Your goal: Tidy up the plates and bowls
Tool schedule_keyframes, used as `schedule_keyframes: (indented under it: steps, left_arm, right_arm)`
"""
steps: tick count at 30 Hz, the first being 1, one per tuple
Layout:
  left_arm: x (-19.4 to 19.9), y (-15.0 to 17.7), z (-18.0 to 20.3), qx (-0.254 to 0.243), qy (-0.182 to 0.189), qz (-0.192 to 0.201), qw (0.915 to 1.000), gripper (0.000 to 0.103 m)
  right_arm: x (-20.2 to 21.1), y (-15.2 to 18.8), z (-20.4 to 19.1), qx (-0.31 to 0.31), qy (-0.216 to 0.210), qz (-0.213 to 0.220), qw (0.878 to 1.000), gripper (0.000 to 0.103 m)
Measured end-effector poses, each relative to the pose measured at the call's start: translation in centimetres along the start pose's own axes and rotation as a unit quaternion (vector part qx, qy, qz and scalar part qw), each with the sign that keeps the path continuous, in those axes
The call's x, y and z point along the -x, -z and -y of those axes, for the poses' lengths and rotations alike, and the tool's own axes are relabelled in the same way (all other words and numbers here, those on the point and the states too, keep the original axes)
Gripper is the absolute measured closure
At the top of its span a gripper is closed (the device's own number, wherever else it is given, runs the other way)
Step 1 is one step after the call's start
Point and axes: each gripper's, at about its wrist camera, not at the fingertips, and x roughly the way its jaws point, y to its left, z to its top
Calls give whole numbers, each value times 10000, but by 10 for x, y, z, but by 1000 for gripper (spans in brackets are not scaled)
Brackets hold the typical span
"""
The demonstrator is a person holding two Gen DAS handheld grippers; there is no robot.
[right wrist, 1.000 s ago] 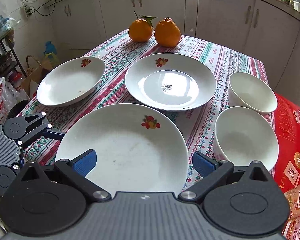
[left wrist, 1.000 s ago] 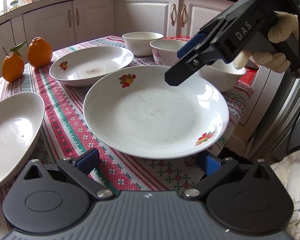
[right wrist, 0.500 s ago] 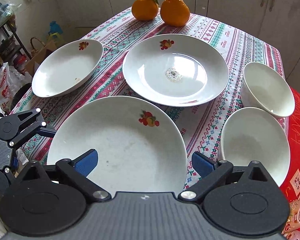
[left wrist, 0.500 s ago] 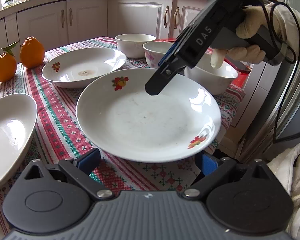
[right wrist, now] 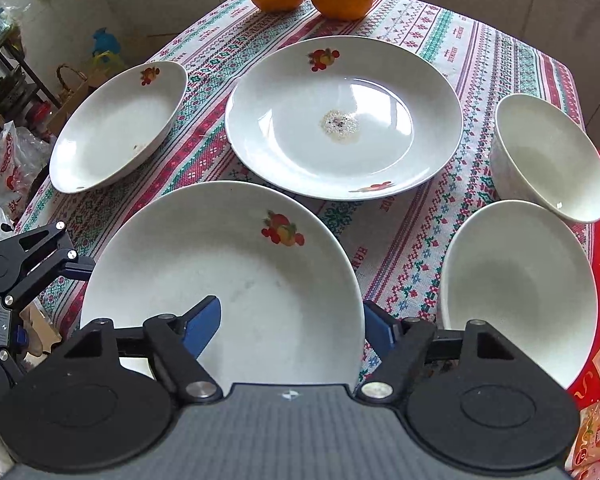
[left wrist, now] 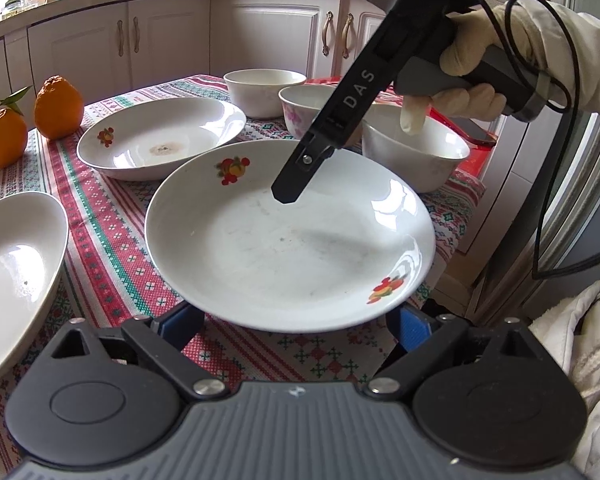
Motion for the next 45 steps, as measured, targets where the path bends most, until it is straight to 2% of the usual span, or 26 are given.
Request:
schedule_keyframes:
  steps: [13, 20, 28, 41, 45]
  left_arm:
    - [5, -1, 1, -45, -24, -41, 10000, 7]
    - [9, 1, -2, -61, -19, -75, 10000, 6]
    - [6, 1, -2, -3, -19, -77, 10000, 6]
    - [13, 5, -5, 33, -67, -103, 9999, 6]
    - [18, 5, -5, 32, -91, -91, 9999, 6]
  right_arm:
    - [0, 0, -2, -51, -4, -12, 10000, 22]
    - [-4, -3, -1, -69, -210, -76, 9997, 22]
    - [-11, -7, -9, 166, -31, -181, 9997, 22]
    - [4, -5, 4, -437, -708, 50, 9965, 22]
    - [6, -5, 1, -448, -749, 76, 9962, 22]
